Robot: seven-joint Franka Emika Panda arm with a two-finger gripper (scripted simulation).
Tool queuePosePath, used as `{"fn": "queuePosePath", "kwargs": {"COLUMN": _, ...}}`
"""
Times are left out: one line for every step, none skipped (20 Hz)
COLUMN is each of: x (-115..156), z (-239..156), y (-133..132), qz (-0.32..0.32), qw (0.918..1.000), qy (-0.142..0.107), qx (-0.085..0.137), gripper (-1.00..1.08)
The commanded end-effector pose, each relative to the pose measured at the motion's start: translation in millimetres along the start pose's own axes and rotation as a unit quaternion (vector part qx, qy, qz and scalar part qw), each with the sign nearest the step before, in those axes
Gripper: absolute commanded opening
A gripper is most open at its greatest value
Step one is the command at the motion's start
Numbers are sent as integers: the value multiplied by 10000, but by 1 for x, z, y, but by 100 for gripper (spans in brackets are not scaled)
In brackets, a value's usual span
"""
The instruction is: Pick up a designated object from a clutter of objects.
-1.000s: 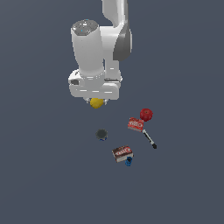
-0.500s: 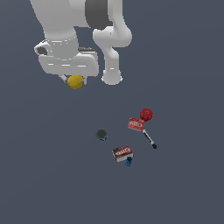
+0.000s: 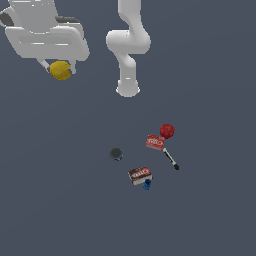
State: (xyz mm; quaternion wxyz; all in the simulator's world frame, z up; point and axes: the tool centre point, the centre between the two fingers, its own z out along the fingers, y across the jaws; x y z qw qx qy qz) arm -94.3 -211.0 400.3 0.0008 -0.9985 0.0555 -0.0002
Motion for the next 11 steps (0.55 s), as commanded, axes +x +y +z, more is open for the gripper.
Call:
{"fn": "queuePosePath", "kwargs": {"x": -1, "z": -13, "y": 11, "qz": -6, "qw": 10000, "qy": -2, "qx": -2, "gripper": -100}}
{"fn": "queuePosePath", "kwargs": {"x": -1, "z": -17, "y": 14, "qz": -7, "qw": 10000, "qy": -2, "qx": -5, "gripper": -100}}
{"fn": "queuePosePath", "kwargs": {"x": -1, "z": -20, "y": 16, "qz": -7, "qw": 10000, "qy": -2, "qx": -5, "gripper": -100}}
{"fn": "queuePosePath", "kwargs": {"x": -1, "z": -23, "y": 19, "qz": -7, "qw": 10000, "qy": -2, "qx": -5, "gripper": -100}}
{"fn": "queuePosePath", "kwargs": {"x": -1, "z": -25, "y": 21, "qz": -7, "qw": 10000, "qy": -2, "qx": -5, "gripper": -100}}
{"fn": "queuePosePath", "kwargs": {"x": -1, "z": -27, "y": 22, "qz": -8, "qw": 10000, "qy": -2, "qx": -8, "gripper": -100}}
{"fn": "queuePosePath", "kwargs": {"x": -1, "z": -29, "y": 24, "qz": -8, "qw": 10000, "qy": -2, "qx": -8, "gripper": -100}}
{"fn": "queuePosePath", "kwargs": {"x": 0, "z": -30, "y": 25, "qz": -8, "qw": 10000, "qy": -2, "qx": -8, "gripper": -100}}
{"fn": "queuePosePath", "kwargs": {"x": 0, "z": -31, "y": 25, "qz": -8, "qw": 10000, "qy": -2, "qx": -8, "gripper": -100}}
{"fn": "queuePosePath", "kwargs": {"x": 0, "z": -31, "y": 26, "qz": -8, "qw": 10000, "qy": -2, "qx": -8, "gripper": -100}}
{"fn": "queuePosePath", "kwargs": {"x": 0, "z": -31, "y": 26, "qz": -8, "qw": 10000, "qy": -2, "qx": -8, "gripper": -100}}
